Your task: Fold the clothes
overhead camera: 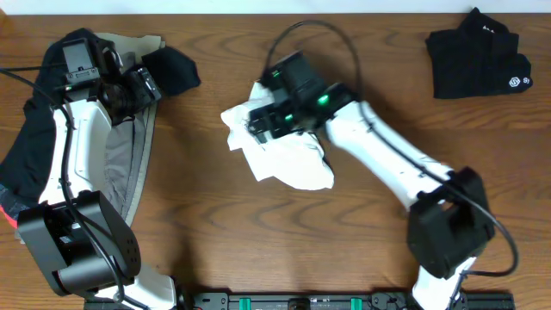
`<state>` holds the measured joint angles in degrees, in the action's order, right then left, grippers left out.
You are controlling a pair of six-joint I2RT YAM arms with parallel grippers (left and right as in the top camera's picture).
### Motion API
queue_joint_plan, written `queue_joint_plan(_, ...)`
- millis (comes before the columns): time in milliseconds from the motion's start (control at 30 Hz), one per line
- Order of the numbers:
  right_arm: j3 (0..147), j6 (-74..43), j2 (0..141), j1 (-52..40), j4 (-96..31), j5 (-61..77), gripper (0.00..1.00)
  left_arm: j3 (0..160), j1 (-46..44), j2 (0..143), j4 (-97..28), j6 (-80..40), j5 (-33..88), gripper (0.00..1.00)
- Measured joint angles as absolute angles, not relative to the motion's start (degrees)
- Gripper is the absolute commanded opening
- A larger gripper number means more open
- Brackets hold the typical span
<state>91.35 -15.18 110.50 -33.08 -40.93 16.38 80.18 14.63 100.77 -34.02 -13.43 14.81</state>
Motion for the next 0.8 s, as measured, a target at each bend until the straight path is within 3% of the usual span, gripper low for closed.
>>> queue_joint_plan(167, 92.6, -14.4, 107.2, -27.0, -51.6, 15.1, 0.85, 80.2, 14.6, 100.8, -34.0, -13.4, 14.9, 0.87)
queue_joint_plan(300, 92.4, -13.4, 106.8, -27.9, -54.4, 14.4, 0.83, 80.2, 14.6, 100.8, -34.0, -13.4, 16.2, 0.87)
queue_joint_plan(667, 82.2, -7.0, 106.8, -34.7, -47.9, 8.6, 0.70, 80.2, 14.6, 100.8, -34.1, -13.4, 18.1, 0.87)
queue_joint_plan(800, 79.0, -3.4, 106.8, -38.0, -41.7, 4.5, 0.71, 80.2, 14.6, 100.8, -34.1, -13.4, 18.1, 0.87)
